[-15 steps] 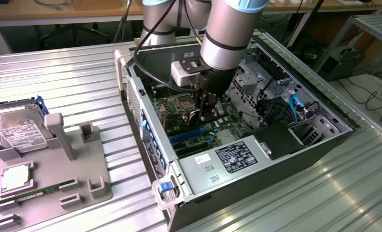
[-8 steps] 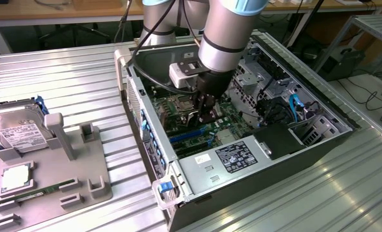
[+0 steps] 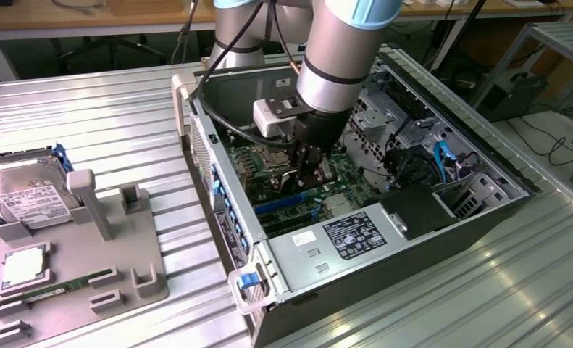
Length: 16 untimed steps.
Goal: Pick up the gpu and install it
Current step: 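Insert the gpu into the slot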
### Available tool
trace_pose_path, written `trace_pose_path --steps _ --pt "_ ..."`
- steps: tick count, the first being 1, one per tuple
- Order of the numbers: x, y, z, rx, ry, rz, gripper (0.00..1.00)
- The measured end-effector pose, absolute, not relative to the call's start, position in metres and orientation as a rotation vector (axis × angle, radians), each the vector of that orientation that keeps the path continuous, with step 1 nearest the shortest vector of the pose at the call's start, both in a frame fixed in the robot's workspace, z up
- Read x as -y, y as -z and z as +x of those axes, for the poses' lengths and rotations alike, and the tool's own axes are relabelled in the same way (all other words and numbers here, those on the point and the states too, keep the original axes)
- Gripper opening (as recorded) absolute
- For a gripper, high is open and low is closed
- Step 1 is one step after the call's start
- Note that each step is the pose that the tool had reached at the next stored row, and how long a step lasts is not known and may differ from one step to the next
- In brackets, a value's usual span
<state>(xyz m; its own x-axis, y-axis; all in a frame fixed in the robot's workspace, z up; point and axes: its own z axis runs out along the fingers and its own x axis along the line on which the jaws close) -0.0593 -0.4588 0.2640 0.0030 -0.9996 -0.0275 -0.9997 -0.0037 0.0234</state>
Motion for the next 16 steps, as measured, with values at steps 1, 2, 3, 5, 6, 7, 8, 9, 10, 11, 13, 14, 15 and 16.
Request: trace_pose_path --steps 1,2,3,5,6,7,8,9,10,11,13,14,15,16 --pt "0.4589 -0.2636 -0.0599 -2.215 -0.056 -2.223 0.27" --pt "0.4592 -0.2631 -0.0601 -2.215 -0.056 -2.223 0.27" --pt "0.46 -0.2626 -0.0601 -2.215 -0.056 -2.223 0.27" --pt "0.4613 -0.2617 -0.0609 -2.215 -0.057 -2.223 0.27" --pt "0.4613 -0.2615 -0.0616 -2.215 -0.056 -2.223 0.27" --pt "0.4613 -0.2613 -0.0622 -2.215 -0.056 -2.223 0.27" --pt "0.4614 -0.2611 -0.0627 -2.215 -0.056 -2.223 0.27" --pt "0.4614 -0.2608 -0.063 -2.215 -0.056 -2.223 0.27" --pt "0.4614 -0.2606 -0.0633 -2.215 -0.056 -2.223 0.27" --pt "0.4614 -0.2604 -0.0636 -2.215 -0.056 -2.223 0.27" --pt "0.4614 -0.26 -0.0644 -2.215 -0.056 -2.223 0.27" --pt "0.4614 -0.2598 -0.0648 -2.215 -0.056 -2.223 0.27" --pt "0.4614 -0.2596 -0.0652 -2.215 -0.056 -2.223 0.27" --pt "0.4614 -0.2594 -0.0657 -2.215 -0.056 -2.223 0.27"
